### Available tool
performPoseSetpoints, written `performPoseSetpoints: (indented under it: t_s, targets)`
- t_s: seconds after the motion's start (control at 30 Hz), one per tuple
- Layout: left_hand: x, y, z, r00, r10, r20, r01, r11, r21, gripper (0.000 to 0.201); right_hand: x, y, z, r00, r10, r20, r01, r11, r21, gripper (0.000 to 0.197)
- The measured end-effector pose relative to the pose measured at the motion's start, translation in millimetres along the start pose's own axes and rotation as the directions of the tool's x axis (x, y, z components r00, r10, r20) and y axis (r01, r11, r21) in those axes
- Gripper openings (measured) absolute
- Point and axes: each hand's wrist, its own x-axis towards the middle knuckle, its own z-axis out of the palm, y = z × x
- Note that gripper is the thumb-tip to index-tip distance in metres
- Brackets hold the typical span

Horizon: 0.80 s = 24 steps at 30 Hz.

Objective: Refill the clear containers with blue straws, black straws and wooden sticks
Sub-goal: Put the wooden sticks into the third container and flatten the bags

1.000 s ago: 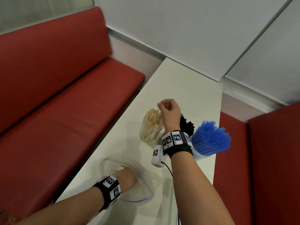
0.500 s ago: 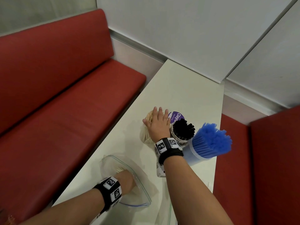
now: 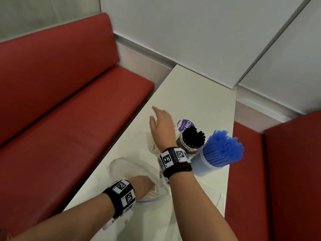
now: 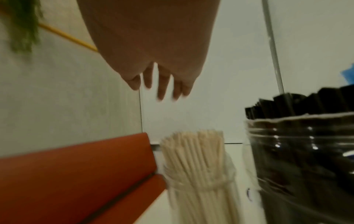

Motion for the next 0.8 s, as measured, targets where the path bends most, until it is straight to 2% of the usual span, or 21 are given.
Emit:
performPoseSetpoints:
  t_s: [0.03, 0.07, 0.1, 0.13, 0.17, 0.2, 0.23, 0.27, 0.3, 0.37, 0.4, 0.47, 0.53, 0.67, 0.8]
  targets:
    - [1.2, -0.7, 0.5, 1.000, 0.006, -0.021, -0.006, 1.000, -0.003, 0.045, -7.5, -10.7, -4.1, 0.998, 0.016, 0.065, -0.024, 0.991, 0.129, 0.034]
    - [1.9, -1.7, 1.6, 0.999, 0.021, -0.045, -0.022, 1.000, -0.017, 0.044, -16.7, -20.1, -7.3, 0.977, 0.043, 0.208, -0.096, 0.963, 0.252, 0.028]
    - [1.9, -3.8, 4.0, 0.997, 0.034, -0.066, -0.038, 0.997, -0.062, 0.044, -26.9, -26.3, -9.1, 0.923, 0.065, 0.379, -0.202, 0.920, 0.335, 0.025]
    - [-0.2, -4.5, 4.7, 0.996, 0.031, -0.083, -0.039, 0.995, -0.094, 0.044, -38.4, -29.6, -9.7, 0.838, 0.063, 0.542, -0.304, 0.879, 0.368, 0.022]
    - [-1.8, -5.7, 5.9, 0.995, 0.011, -0.097, -0.020, 0.996, -0.088, 0.044, -50.6, -31.0, -9.5, 0.729, 0.051, 0.683, -0.370, 0.868, 0.330, 0.021]
    - [-4.9, -6.0, 6.4, 0.995, -0.024, -0.102, 0.020, 0.999, -0.042, 0.044, -62.9, -30.8, -9.3, 0.616, 0.060, 0.786, -0.371, 0.902, 0.222, 0.020]
    - [-6.9, -6.7, 7.2, 0.994, -0.036, -0.103, 0.037, 0.999, 0.002, 0.044, -74.1, -28.6, -7.8, 0.540, 0.093, 0.836, -0.301, 0.950, 0.088, 0.021]
    - [-8.6, -7.9, 9.1, 0.995, -0.013, -0.102, 0.014, 1.000, 0.008, 0.043, -84.6, -25.1, -6.2, 0.523, 0.144, 0.840, -0.209, 0.977, -0.038, 0.024]
    - [-8.4, -9.5, 9.6, 0.994, 0.027, -0.107, -0.026, 1.000, 0.004, 0.043, -94.2, -20.3, -4.3, 0.541, 0.202, 0.816, -0.148, 0.978, -0.144, 0.028]
    - [-10.8, -15.5, 13.9, 0.991, 0.094, -0.096, -0.098, 0.994, -0.038, 0.041, -108.8, -10.5, -3.5, 0.548, 0.310, 0.777, -0.152, 0.950, -0.272, 0.031]
    - [-13.1, -19.3, 14.7, 0.992, 0.102, -0.072, -0.105, 0.994, -0.041, 0.041, -115.6, -6.0, -4.2, 0.521, 0.341, 0.783, -0.176, 0.940, -0.292, 0.035]
    - [-19.1, -25.4, 15.3, 0.994, 0.087, -0.070, -0.096, 0.987, -0.131, 0.035, -128.7, 3.8, -7.7, 0.450, 0.376, 0.810, -0.229, 0.925, -0.302, 0.056]
    - [-22.7, -28.8, 13.8, 0.988, 0.109, -0.111, -0.125, 0.981, -0.148, 0.030, -141.4, 13.2, -11.4, 0.431, 0.395, 0.811, -0.229, 0.918, -0.325, 0.066]
    - [-29.2, -32.6, 13.2, 0.970, 0.171, -0.172, -0.199, 0.967, -0.162, 0.028, -158.2, 25.5, -14.7, 0.499, 0.456, 0.737, -0.323, 0.887, -0.330, 0.063]
    - [-28.3, -39.0, 20.3, 0.943, 0.181, -0.277, -0.239, 0.953, -0.189, 0.023, -163.6, 22.2, -15.6, 0.550, 0.499, 0.670, -0.365, 0.865, -0.345, 0.036]
